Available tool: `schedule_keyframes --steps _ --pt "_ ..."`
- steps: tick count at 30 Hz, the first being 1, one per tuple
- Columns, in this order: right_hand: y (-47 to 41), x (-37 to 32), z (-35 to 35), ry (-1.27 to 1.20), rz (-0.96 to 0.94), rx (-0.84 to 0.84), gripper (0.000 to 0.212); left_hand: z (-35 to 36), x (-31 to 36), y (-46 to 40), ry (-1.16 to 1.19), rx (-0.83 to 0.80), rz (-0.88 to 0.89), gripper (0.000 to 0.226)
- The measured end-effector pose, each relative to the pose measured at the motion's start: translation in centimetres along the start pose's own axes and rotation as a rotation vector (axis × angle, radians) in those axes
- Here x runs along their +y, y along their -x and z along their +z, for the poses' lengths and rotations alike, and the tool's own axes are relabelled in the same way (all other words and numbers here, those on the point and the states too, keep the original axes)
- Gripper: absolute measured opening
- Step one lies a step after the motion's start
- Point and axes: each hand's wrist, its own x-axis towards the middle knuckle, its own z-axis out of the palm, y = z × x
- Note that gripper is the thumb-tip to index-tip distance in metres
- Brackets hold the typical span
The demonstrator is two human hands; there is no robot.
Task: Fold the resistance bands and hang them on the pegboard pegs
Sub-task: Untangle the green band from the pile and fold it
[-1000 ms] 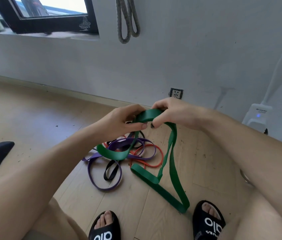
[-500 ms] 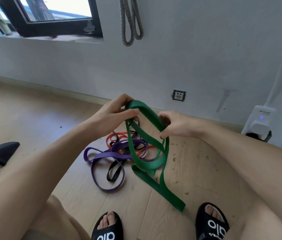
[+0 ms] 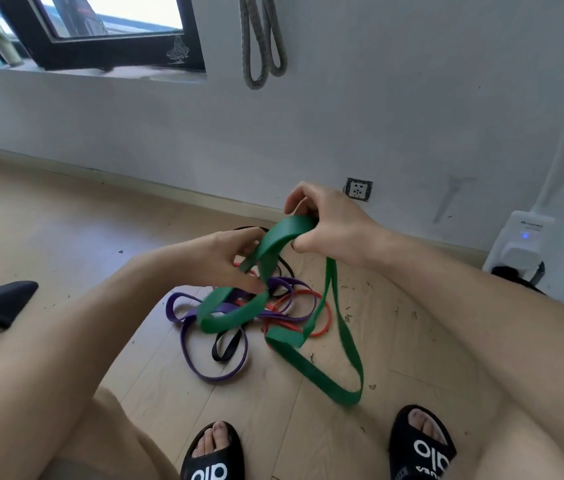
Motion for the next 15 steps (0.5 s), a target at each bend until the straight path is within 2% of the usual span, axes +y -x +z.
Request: schedule_keyframes --steps 2,5,7,15 --pt "-0.2 -0.2 0.4 0.005 -0.009 -0.008 0.043 0.4 1.0 -0.3 0.136 0.077 0.107 0.052" --pt "-0.2 -0.1 0.7 0.03 -0.017 -0.021 0.044 0.8 1.6 -0.7 0.191 0.171 0.223 0.027" --pt "-0.1 -0.1 0.5 0.034 -0.026 -0.017 0.044 0.8 1.7 -0.7 0.228 0.175 0.219 0.018" --pt "0.5 2.4 -0.7 0.145 0.073 -0.143 0.043 -0.6 2.8 0.1 0.331 0.26 0.228 0.01"
